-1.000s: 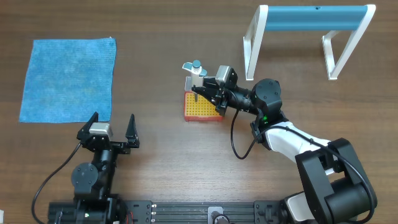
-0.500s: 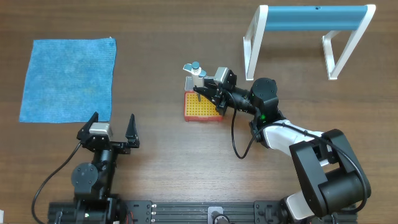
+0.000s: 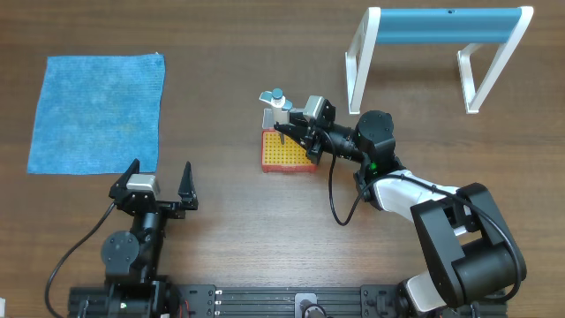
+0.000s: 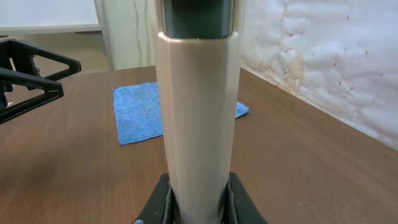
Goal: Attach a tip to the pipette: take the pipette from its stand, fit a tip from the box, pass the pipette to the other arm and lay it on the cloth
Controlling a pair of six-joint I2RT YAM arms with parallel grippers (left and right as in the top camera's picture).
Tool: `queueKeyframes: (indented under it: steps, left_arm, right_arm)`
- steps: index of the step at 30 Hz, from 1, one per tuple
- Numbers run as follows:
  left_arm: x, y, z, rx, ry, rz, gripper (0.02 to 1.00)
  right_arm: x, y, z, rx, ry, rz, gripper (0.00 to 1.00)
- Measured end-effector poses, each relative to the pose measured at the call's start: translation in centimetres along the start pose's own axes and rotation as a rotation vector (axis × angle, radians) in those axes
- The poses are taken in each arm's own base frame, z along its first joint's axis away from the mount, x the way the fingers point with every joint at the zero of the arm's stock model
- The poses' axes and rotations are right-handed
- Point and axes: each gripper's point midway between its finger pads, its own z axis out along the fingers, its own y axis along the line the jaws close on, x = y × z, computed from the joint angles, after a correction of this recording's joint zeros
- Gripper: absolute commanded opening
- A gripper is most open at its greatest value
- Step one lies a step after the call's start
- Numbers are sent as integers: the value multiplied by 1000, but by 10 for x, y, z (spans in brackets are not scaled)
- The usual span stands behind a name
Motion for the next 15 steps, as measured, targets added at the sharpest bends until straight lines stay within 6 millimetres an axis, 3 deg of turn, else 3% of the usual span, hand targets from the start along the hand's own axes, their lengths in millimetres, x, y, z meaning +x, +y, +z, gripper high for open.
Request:
queueKeyframes:
  steps: [15]
  left_arm:
    - [0, 0, 0, 0, 0, 0, 998]
  right_arm:
    - [2, 2, 0, -10, 6, 23, 77]
